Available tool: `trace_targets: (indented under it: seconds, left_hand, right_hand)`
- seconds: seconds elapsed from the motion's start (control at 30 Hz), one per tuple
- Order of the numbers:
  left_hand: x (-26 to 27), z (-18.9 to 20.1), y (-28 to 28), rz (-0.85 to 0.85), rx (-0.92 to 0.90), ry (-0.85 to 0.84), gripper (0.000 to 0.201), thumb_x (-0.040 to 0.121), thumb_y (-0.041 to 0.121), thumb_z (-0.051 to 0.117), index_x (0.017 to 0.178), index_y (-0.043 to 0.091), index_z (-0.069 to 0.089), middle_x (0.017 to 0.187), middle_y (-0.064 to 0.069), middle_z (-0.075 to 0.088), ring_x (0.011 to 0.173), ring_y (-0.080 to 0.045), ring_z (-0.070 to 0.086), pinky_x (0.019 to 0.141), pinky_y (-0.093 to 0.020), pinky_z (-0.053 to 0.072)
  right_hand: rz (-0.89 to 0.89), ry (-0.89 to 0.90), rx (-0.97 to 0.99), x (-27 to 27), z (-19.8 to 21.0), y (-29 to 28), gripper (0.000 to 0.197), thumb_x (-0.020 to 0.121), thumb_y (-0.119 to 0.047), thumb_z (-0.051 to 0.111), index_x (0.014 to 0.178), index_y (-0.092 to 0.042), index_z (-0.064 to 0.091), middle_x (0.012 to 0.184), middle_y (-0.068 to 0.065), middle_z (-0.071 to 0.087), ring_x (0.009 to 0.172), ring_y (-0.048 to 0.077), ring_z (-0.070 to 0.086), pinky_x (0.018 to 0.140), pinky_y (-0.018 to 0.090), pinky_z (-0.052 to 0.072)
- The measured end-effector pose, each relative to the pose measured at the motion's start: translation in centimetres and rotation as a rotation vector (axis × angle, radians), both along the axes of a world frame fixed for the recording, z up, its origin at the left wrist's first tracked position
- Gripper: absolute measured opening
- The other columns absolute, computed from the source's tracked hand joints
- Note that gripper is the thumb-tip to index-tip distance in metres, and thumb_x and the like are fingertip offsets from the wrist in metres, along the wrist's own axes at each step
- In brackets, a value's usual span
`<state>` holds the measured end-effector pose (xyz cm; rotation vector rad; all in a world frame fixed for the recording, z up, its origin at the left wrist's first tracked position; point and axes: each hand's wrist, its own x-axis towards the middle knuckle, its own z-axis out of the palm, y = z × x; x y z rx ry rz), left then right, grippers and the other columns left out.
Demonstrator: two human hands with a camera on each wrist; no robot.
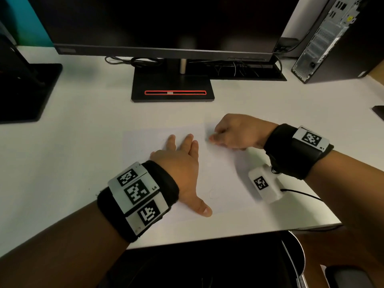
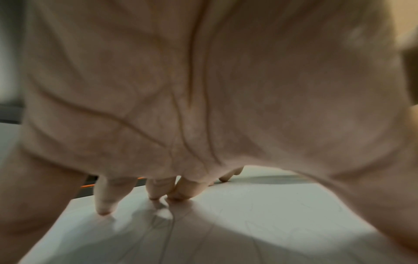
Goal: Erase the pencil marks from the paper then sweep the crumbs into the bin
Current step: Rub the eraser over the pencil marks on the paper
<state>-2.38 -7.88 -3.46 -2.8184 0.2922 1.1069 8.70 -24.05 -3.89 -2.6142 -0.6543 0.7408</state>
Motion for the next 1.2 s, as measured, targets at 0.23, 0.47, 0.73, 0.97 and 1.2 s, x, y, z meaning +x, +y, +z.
trace_targets:
  seconds: [0.23,0.47,0.73,0.97,1.2]
  left_hand:
    - [0.1,0.0,0.0,-0.003,-0.001,0.007,0.157,0.053,0.089,0.067,0.152,0.012,-0.028,0.159,0.0,-0.037,0.148,-0.037,-0.025,0.113,-0.058,0.03]
    - [0.1,0.0,0.0,-0.001,-0.002,0.012,0.158,0.053,0.09,0.067,0.152,0.012,-0.029,0.159,0.001,-0.037,0.148,-0.038,-0.026,0.113,-0.058,0.032]
    - [0.0,0.0,0.1,0.005,-0.018,0.004,0.158,0.052,0.089,0.068,0.152,0.012,-0.029,0.159,0.001,-0.037,0.148,-0.037,-0.026,0.113,-0.058,0.032]
    - [0.1,-0.1,0.1,-0.004,-0.006,0.012,0.16,0.051,0.091,0.066,0.151,0.011,-0.029,0.158,0.0,-0.038,0.148,-0.037,-0.025,0.113,-0.058,0.034]
    - [-0.2,0.1,0.2,-0.005,-0.014,0.01,0.159,0.052,0.091,0.066,0.151,0.011,-0.029,0.158,0.0,-0.038,0.148,-0.037,-0.025,0.113,-0.058,0.031]
  right_hand:
    - [0.04,0.063,0.008,-0.6,-0.1,0.6,0.042,0.098,-0.038,0.058,0.066,-0.011,0.056,0.057,0.006,0.049,0.05,0.02,0.041,0.049,0.026,0.038]
    - [0.084,0.024,-0.02,-0.8,0.0,0.9,0.045,0.099,-0.04,0.057,0.065,-0.011,0.055,0.057,0.005,0.05,0.051,0.019,0.043,0.051,0.028,0.04]
    - [0.096,-0.059,0.007,-1.5,0.3,-1.3,0.047,0.099,-0.036,0.058,0.067,-0.002,0.053,0.058,0.002,0.047,0.052,0.014,0.038,0.057,0.033,0.037]
    - [0.138,0.019,-0.016,-4.1,0.4,-4.1,0.047,0.099,-0.039,0.058,0.068,-0.004,0.049,0.057,-0.004,0.043,0.051,0.011,0.034,0.055,0.031,0.034]
    - [0.102,-0.099,-0.081,-3.2,0.7,-4.3,0.044,0.099,-0.037,0.058,0.066,-0.009,0.05,0.061,0.002,0.047,0.057,0.017,0.041,0.056,0.032,0.035]
